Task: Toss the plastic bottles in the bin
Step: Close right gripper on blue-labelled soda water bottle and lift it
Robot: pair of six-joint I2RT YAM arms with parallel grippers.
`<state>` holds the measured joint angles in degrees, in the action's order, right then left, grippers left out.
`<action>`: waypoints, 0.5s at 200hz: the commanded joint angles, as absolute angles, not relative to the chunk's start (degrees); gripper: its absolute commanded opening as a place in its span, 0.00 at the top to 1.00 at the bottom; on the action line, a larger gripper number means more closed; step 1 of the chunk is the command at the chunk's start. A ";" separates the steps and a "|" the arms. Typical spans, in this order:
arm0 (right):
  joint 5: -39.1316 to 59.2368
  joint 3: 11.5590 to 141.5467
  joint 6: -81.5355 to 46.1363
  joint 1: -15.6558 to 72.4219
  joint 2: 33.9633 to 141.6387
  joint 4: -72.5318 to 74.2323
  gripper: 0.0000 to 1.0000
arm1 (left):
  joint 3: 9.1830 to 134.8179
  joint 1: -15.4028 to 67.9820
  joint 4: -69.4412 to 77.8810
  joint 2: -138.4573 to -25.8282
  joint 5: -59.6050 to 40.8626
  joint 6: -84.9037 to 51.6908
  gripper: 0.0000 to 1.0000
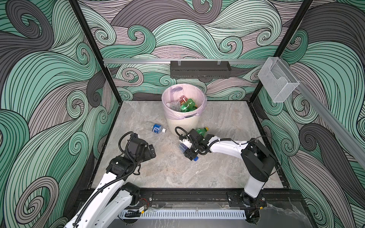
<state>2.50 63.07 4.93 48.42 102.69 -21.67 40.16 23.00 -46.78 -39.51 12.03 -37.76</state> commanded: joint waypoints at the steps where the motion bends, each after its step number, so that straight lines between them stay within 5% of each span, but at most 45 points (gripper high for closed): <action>1: 0.62 63.63 1.23 48.78 104.46 -20.92 0.26 | 39.99 22.67 -48.14 -38.76 13.18 -38.14 0.01; 50: 0.23 63.28 -1.50 48.87 103.42 -22.23 0.40 | 39.73 22.68 -47.94 -38.54 13.18 -38.23 0.01; 100: -1.04 55.43 -6.20 49.64 91.64 -20.92 0.43 | 39.47 22.67 -47.31 -39.12 13.19 -38.41 0.01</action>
<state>0.32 59.00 -2.63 49.28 98.98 -21.15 39.77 23.00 -46.76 -39.13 12.03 -37.78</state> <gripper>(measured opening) 0.577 0.986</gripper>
